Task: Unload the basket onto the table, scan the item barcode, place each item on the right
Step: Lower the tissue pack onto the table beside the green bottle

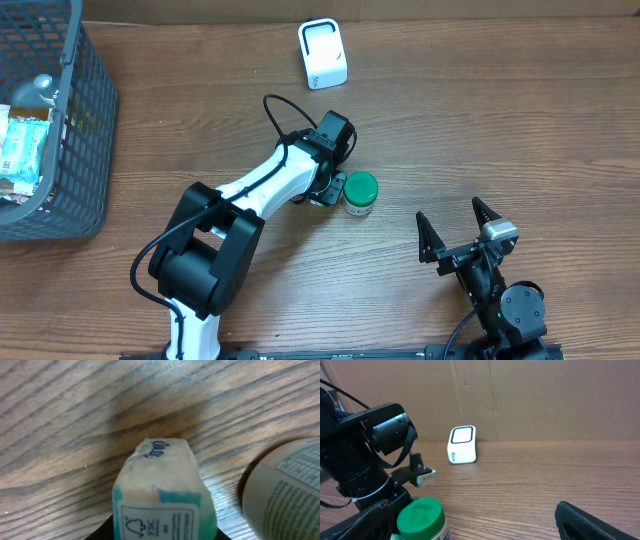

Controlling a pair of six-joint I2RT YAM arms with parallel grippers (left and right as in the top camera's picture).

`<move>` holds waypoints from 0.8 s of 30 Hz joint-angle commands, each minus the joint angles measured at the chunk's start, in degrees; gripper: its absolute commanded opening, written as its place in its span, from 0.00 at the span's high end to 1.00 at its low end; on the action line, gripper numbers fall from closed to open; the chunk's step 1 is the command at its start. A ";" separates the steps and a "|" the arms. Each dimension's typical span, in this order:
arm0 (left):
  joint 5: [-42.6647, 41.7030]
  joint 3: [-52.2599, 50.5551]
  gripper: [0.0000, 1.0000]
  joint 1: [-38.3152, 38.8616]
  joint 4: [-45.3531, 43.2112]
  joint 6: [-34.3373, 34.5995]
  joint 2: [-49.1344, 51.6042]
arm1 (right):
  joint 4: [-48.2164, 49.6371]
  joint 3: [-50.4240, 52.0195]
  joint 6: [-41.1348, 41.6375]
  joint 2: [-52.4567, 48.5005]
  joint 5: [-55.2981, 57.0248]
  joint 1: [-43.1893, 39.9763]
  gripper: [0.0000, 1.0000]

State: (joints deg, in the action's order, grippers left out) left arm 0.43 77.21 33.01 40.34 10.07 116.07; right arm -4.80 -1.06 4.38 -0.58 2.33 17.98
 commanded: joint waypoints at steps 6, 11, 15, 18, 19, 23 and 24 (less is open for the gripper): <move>-1.49 2.47 0.58 -0.07 2.62 -0.31 0.81 | 0.15 0.59 -0.35 0.39 -0.09 -0.37 0.00; 1.14 6.32 0.42 -0.09 7.26 -1.33 0.81 | 0.15 0.59 -0.35 0.39 -0.09 -0.37 0.00; 3.15 9.46 0.29 -0.11 10.54 -1.79 0.81 | 0.15 0.59 -0.35 0.39 -0.09 -0.37 0.00; 3.15 13.35 0.09 -0.09 13.81 -2.08 0.81 | 0.15 0.59 -0.35 0.39 -0.09 -0.37 0.00; 3.10 14.93 0.02 -0.09 15.08 -2.40 0.81 | 0.15 0.59 -0.35 0.39 -0.09 -0.37 0.00; 3.10 19.26 0.00 -0.09 18.62 -2.43 0.81 | 0.15 0.59 -0.37 0.39 -0.09 -0.37 0.00; 3.10 20.55 0.00 -0.09 19.67 -2.43 0.81 | 0.13 0.59 -0.35 0.39 -0.09 -0.37 0.00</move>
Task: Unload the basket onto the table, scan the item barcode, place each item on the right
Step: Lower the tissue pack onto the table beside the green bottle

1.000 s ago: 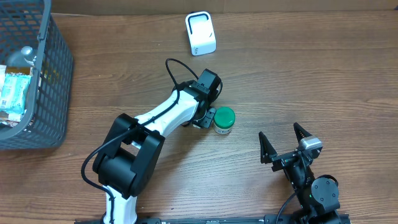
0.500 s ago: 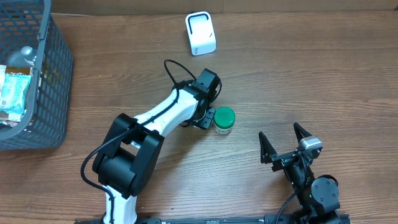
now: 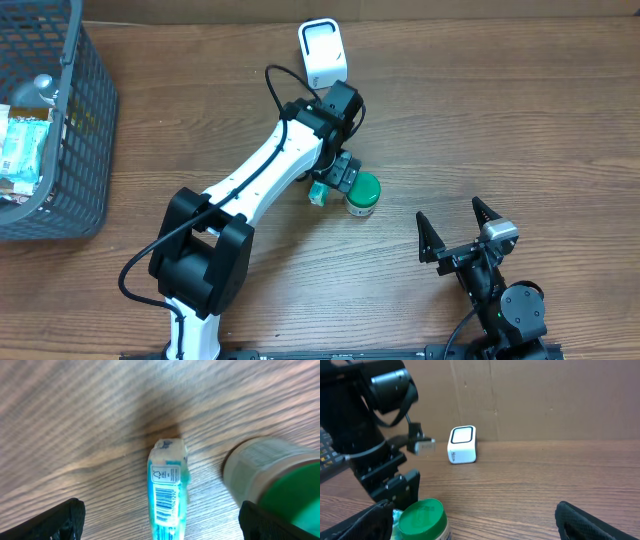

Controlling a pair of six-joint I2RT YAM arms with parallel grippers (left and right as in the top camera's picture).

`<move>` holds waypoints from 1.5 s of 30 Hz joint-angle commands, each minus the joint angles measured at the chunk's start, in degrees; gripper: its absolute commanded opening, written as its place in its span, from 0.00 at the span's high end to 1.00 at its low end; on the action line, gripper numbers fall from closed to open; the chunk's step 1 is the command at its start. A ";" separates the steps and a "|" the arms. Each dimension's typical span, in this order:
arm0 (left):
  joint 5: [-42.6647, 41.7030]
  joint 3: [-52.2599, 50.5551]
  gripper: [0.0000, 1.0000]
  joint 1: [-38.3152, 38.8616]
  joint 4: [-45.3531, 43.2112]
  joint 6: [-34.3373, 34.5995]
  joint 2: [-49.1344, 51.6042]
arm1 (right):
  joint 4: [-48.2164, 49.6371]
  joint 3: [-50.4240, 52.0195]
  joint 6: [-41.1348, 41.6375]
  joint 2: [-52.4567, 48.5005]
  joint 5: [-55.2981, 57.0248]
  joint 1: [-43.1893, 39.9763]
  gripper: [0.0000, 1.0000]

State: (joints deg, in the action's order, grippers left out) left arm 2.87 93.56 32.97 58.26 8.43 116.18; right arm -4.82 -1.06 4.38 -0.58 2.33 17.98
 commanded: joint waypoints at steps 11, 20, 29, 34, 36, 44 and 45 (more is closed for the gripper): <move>0.68 8.52 0.00 -0.04 4.92 -1.16 0.70 | 0.17 0.59 -0.35 0.39 -0.09 -0.37 0.00; 0.70 8.52 0.00 -0.07 4.90 -1.18 0.70 | 0.17 0.59 -0.35 0.39 -0.09 -0.37 0.00; 0.70 8.52 0.00 -0.07 4.74 -1.16 0.70 | 0.17 0.59 -0.35 0.39 -0.09 -0.37 0.00; 0.72 8.52 0.00 -0.04 4.70 -1.20 0.70 | 0.17 0.59 -0.35 0.39 -0.09 -0.37 0.00; 0.70 8.52 0.00 -0.04 4.68 -2.19 0.70 | 0.17 0.59 -0.35 0.39 -0.09 -0.37 0.00; 0.61 8.52 0.00 -0.04 3.13 -2.67 0.70 | 0.17 0.59 -0.35 0.39 -0.09 -0.37 0.00; 0.63 8.50 0.00 -0.04 2.71 -2.69 0.70 | 0.17 0.59 -0.35 0.39 -0.09 -0.37 0.00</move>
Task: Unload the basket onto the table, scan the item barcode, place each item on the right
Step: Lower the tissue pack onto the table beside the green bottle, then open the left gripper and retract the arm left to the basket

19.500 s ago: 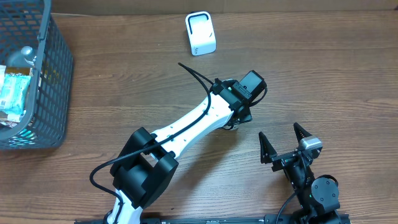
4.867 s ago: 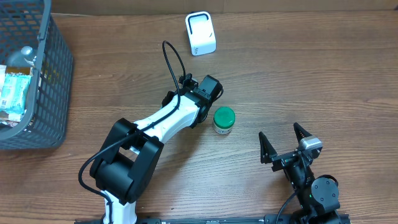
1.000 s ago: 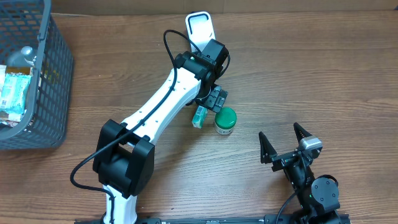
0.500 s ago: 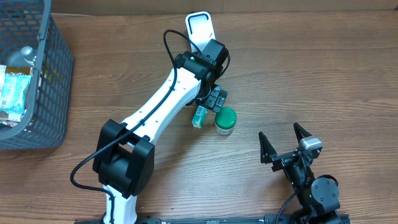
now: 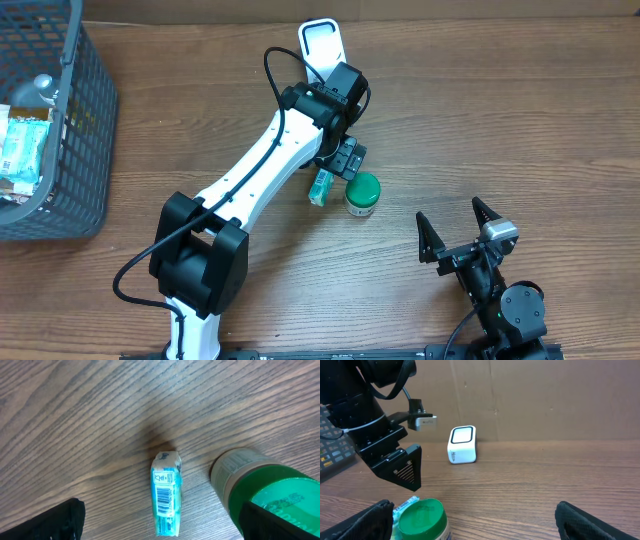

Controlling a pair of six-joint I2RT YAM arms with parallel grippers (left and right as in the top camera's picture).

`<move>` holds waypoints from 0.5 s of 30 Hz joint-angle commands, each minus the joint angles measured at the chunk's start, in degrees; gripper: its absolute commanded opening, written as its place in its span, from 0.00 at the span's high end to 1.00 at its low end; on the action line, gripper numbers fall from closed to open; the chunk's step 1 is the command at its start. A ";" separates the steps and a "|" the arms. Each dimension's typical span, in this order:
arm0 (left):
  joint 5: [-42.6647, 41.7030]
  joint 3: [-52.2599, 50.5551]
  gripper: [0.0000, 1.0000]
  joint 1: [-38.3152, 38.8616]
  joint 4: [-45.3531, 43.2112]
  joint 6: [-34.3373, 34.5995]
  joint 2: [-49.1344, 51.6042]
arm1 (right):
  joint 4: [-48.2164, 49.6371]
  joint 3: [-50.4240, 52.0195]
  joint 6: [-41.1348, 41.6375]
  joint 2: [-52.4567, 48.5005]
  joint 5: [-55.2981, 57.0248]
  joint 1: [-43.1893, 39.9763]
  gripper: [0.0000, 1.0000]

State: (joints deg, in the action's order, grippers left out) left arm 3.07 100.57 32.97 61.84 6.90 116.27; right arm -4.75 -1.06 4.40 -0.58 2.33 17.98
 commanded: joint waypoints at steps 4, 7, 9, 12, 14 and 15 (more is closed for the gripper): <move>0.46 1.49 0.09 -0.07 -2.34 -1.14 0.61 | 0.11 0.59 -0.37 0.39 -0.09 -0.37 0.00; 0.48 1.49 0.36 -0.07 -2.86 -1.14 0.61 | 0.11 0.59 -0.39 0.39 -0.09 -0.37 0.00; 0.48 1.49 0.67 -0.04 -3.34 -1.14 0.61 | 0.11 0.59 -0.37 0.39 -0.09 -0.37 0.00; 0.46 1.49 0.96 -0.04 -3.37 -1.11 0.61 | 0.11 0.59 -0.37 0.39 -0.09 -0.37 0.00; 0.46 1.49 0.96 -0.04 -3.37 -1.11 0.61 | 0.11 0.59 -0.37 0.39 -0.09 -0.37 0.00; 0.48 1.49 0.96 -0.04 -3.39 -1.11 0.61 | 0.11 0.59 -0.37 0.39 -0.09 -0.37 0.00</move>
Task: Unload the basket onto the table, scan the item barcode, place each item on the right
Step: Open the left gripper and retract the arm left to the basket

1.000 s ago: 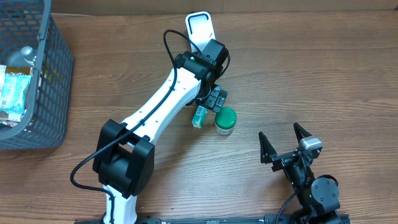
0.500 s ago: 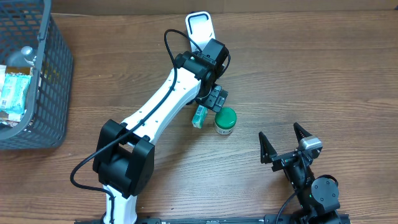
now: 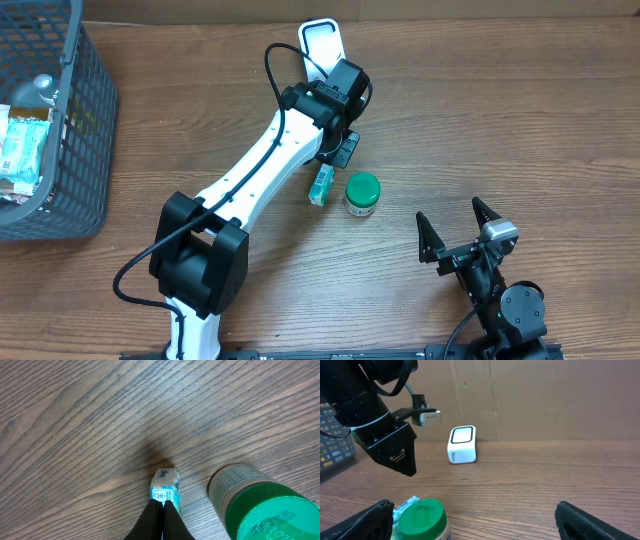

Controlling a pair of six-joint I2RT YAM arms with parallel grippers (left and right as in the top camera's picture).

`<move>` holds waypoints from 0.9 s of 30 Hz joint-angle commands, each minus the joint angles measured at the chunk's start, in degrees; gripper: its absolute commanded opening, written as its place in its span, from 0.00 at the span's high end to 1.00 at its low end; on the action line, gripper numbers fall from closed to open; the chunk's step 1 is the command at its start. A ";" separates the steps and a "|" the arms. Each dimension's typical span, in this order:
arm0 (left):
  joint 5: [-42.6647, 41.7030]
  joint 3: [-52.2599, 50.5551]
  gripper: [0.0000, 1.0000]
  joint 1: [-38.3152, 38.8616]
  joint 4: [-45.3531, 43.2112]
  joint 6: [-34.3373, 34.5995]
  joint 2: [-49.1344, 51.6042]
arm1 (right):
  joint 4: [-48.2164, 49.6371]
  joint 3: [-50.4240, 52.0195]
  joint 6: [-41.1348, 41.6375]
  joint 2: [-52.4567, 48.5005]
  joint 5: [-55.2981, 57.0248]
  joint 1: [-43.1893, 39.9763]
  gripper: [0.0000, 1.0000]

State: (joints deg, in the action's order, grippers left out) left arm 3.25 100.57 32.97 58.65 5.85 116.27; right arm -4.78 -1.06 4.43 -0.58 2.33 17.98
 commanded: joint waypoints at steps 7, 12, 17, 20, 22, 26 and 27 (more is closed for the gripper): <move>10.05 1.73 0.96 -0.07 -0.44 0.00 0.48 | 0.13 0.59 -0.39 0.39 -0.09 -0.37 0.00; 22.91 8.52 0.96 -0.07 3.69 5.46 -2.47 | 0.13 0.59 -0.39 0.39 -0.09 -0.37 0.00; 22.99 18.23 0.96 -1.60 4.09 3.10 -7.17 | 0.13 0.59 -0.39 0.39 -0.09 -0.37 0.00; 23.06 24.15 0.96 -4.68 2.47 3.13 -10.08 | 0.13 0.59 -0.39 0.39 -0.09 -0.37 0.00; 23.08 26.97 0.94 -6.78 1.25 3.13 -11.54 | 0.13 0.59 -0.39 0.39 -0.09 -0.37 0.00; 24.35 30.86 0.75 -12.90 -2.21 3.10 -14.62 | 0.13 0.59 -0.39 0.39 -0.09 -0.37 0.00; 24.96 31.08 0.69 -14.47 -3.19 3.10 -15.19 | 0.13 0.59 -0.39 0.39 -0.09 -0.37 0.00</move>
State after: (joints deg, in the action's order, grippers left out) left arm 25.26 129.19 23.24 57.39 8.78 104.14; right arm -4.78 -1.06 4.40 -0.58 2.31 17.98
